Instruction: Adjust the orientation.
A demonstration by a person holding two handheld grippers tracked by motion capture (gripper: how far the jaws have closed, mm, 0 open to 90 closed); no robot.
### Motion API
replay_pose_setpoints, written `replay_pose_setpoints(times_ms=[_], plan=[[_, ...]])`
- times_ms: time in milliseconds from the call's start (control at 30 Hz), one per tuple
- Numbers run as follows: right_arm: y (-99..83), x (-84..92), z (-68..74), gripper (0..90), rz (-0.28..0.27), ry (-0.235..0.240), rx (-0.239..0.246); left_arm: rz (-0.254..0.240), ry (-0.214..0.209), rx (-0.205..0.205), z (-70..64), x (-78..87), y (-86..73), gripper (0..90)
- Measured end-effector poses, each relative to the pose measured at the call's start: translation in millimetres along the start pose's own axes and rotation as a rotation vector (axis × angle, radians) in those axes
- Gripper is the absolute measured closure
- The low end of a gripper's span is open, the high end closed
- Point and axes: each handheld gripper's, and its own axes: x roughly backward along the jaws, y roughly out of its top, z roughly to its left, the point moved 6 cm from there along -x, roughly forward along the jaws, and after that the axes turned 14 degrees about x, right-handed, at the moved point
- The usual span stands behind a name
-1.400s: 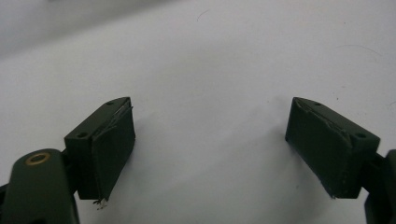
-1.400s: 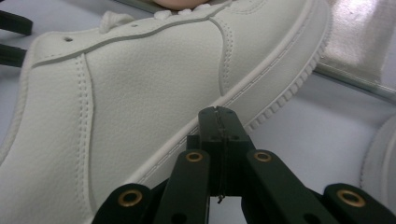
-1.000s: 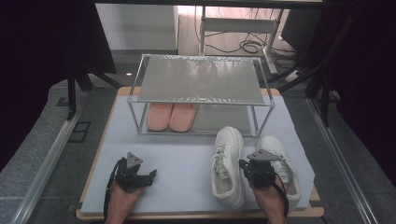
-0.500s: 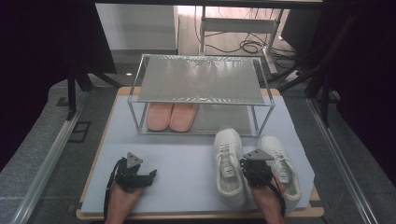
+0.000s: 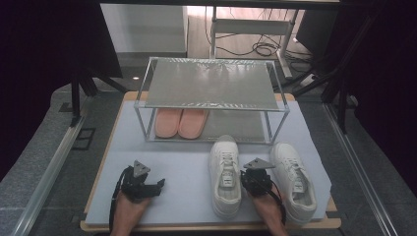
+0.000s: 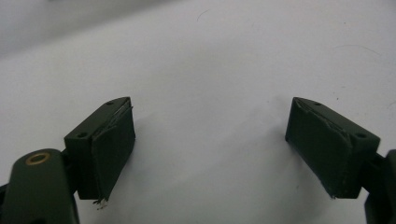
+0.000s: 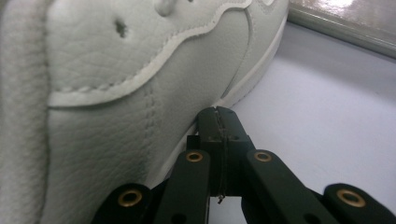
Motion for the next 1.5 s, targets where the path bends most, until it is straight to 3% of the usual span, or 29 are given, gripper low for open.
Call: replay_pose_setpoints(times_ms=[267,900,1233,1500], plan=[[8.5,-9.8,2.2,89.9,-0.028,0.042,-0.004,0.0,0.0,0.0,0.0,0.0,0.0,15.8],[28.8,-30.5,16.5,88.8,-0.074,0.142,0.043,0.0,0.0,0.0,-0.1,0.0,0.0,15.8],[27.4,-13.7,9.0,82.2,-0.072,0.137,0.041,-0.001,0.0,-0.001,-0.1,0.0,0.0,15.8],[22.7,6.5,4.1,76.4,-0.081,0.165,0.015,-0.001,0.0,-0.001,-0.1,0.0,0.0,15.8]])
